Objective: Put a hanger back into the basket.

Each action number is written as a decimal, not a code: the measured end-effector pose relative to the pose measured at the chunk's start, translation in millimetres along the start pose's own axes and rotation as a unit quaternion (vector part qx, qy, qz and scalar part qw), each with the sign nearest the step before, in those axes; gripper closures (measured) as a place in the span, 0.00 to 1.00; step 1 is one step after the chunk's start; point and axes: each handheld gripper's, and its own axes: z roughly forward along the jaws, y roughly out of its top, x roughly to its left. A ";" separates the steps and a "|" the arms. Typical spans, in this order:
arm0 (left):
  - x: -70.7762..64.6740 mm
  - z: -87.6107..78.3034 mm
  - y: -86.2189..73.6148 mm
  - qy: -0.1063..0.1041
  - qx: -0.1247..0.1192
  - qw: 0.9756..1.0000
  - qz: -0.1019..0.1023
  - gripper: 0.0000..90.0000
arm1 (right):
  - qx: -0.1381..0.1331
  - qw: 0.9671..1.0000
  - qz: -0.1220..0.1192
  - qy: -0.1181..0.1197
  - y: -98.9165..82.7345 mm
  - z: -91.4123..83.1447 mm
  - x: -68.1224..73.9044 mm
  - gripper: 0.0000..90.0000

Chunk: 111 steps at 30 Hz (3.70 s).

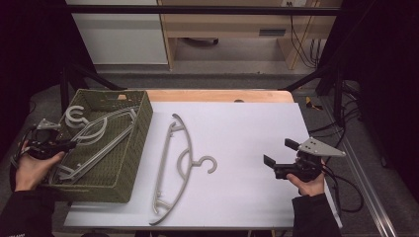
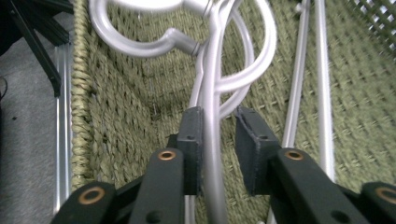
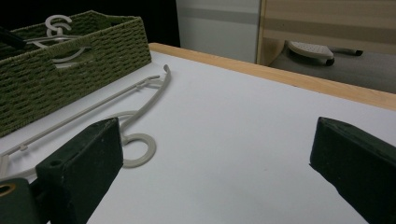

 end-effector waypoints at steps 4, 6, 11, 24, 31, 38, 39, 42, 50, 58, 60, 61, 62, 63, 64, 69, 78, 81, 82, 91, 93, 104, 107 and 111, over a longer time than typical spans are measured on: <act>-3.1 -6.3 2.5 0.003 -0.018 1.000 -0.003 0.72 | 0.001 1.000 -0.001 0.001 0.0 -0.2 0.0 0.03; -5.6 -10.8 4.2 -0.001 -0.031 0.999 -0.004 0.69 | 0.001 1.000 -0.001 0.002 0.0 -0.4 -0.1 0.03; -19.5 -23.5 8.0 -0.024 -0.084 0.996 -0.007 0.59 | -0.001 1.000 0.000 0.000 -0.1 0.5 0.3 0.03; -77.0 -45.3 22.3 -0.102 -0.196 0.975 -0.002 0.27 | -0.002 1.000 0.001 0.004 0.3 -0.4 0.4 0.03; -123.8 -48.5 25.2 -0.146 -0.214 0.965 0.031 0.26 | -0.002 1.000 0.003 0.004 0.4 -0.1 0.9 0.03; -172.9 -44.1 19.2 -0.190 -0.212 0.957 0.060 0.43 | -0.003 1.000 0.004 0.004 0.4 0.1 1.4 0.03; -179.3 -42.1 18.1 -0.194 -0.207 0.957 0.062 0.45 | -0.001 1.000 0.001 0.004 0.1 0.4 1.1 0.03; -196.7 -35.0 15.0 -0.201 -0.191 0.958 0.077 0.55 | 0.002 1.000 -0.001 0.005 -0.3 0.6 1.5 0.03; -237.8 -26.7 4.5 -0.217 -0.137 0.958 0.127 0.81 | -0.001 1.000 0.002 0.005 -0.6 0.7 2.2 0.03; -262.7 -5.3 -7.8 -0.231 -0.089 0.958 0.147 0.96 | 0.000 1.000 0.001 0.004 -1.3 1.2 2.7 0.03; -270.1 3.7 -12.7 -0.234 -0.072 0.956 0.160 0.99 | 0.000 1.000 0.000 0.005 -1.4 0.9 2.5 0.03; -273.7 8.5 -15.1 -0.236 -0.060 0.956 0.167 0.99 | 0.000 1.000 0.000 0.006 -1.4 0.8 2.8 0.03; -277.8 13.1 -17.8 -0.238 -0.047 0.955 0.172 1.00 | 0.000 1.000 0.000 0.006 -1.5 0.9 2.9 0.03; -282.0 17.6 -20.5 -0.238 -0.036 0.954 0.179 1.00 | 0.000 1.000 0.000 0.005 -1.5 1.0 3.2 0.03; -285.9 21.1 -22.8 -0.235 -0.025 0.953 0.187 1.00 | 0.001 1.000 -0.001 0.006 -1.6 0.9 3.1 0.03; -291.6 27.5 -27.0 -0.237 -0.002 0.950 0.203 1.00 | -0.002 1.000 0.002 0.005 -1.1 -0.4 3.3 0.03; -293.1 34.6 -33.1 -0.241 0.021 0.946 0.217 1.00 | 0.001 1.000 0.002 0.004 -1.9 1.3 4.4 0.03; -294.4 34.4 -33.1 -0.242 0.021 0.945 0.218 1.00 | 0.003 1.000 -0.001 0.006 -2.0 1.0 4.2 0.03; -294.5 34.3 -32.9 -0.240 0.020 0.945 0.220 1.00 | 0.004 1.000 -0.004 0.005 -2.2 1.3 4.0 0.03; -304.7 35.9 -30.8 -0.254 0.017 0.944 0.211 1.00 | 0.011 1.000 -0.002 0.009 -3.9 6.6 6.6 0.03; -311.3 36.1 -30.0 -0.252 0.014 0.944 0.213 1.00 | 0.014 1.000 -0.006 0.011 -4.3 7.2 6.5 0.03; -354.9 42.6 -13.1 -0.251 0.000 0.938 0.238 1.00 | 0.017 1.000 -0.009 0.015 -5.0 9.6 7.0 0.03; -365.5 45.3 -5.6 -0.248 -0.007 0.939 0.237 1.00 | 0.017 1.000 -0.008 0.016 -5.0 9.5 7.2 0.03; -375.7 48.8 2.2 -0.252 -0.010 0.940 0.230 1.00 | 0.017 1.000 -0.006 0.016 -5.0 10.2 7.9 0.03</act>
